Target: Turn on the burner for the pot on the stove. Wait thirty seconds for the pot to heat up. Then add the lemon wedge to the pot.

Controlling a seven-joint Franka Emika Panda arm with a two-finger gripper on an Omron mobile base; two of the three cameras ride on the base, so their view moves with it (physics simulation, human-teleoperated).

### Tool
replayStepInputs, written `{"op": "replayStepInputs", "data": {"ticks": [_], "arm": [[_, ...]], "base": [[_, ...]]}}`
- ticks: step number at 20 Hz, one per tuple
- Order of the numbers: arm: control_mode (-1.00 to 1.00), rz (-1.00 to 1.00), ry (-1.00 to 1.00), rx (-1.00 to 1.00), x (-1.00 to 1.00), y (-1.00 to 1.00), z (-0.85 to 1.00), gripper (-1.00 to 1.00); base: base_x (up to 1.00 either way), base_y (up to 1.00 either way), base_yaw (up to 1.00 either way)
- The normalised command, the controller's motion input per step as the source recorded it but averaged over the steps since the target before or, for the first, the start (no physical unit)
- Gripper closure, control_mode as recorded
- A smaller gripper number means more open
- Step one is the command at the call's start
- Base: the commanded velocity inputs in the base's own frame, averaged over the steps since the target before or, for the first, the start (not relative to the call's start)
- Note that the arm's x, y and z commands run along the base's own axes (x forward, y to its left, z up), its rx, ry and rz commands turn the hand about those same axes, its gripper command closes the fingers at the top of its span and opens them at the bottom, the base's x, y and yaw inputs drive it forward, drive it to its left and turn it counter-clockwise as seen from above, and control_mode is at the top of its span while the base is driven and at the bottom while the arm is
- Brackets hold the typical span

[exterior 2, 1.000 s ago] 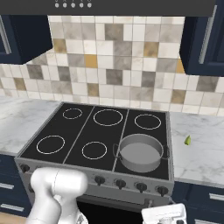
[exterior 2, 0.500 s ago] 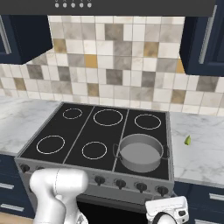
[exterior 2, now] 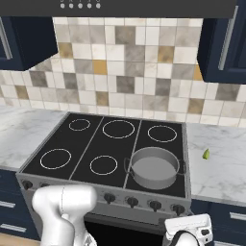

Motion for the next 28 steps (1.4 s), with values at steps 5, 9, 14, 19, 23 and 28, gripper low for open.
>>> {"op": "replayStepInputs", "data": {"ticks": [5,9,14,19,23,28], "arm": [[-1.00,-0.01,-0.03,-0.01,-0.01,0.22,-0.16,-1.00],[-1.00,-0.03,-0.08,-0.02,-0.04,0.17,0.00,-1.00],[-1.00,-0.07,-0.08,-0.06,0.32,0.20,0.00,-1.00],[-1.00,-0.08,-0.04,-0.03,0.58,0.05,0.00,-1.00],[-1.00,-0.06,0.00,-0.02,0.54,0.05,0.00,-1.00],[-1.00,-0.16,-0.02,-0.07,0.25,0.36,0.00,1.00]], "base": [[0.00,0.00,0.00],[0.00,0.00,0.00],[0.00,0.00,0.00],[0.00,0.00,0.00],[0.00,0.00,0.00],[0.00,0.00,0.00]]}}
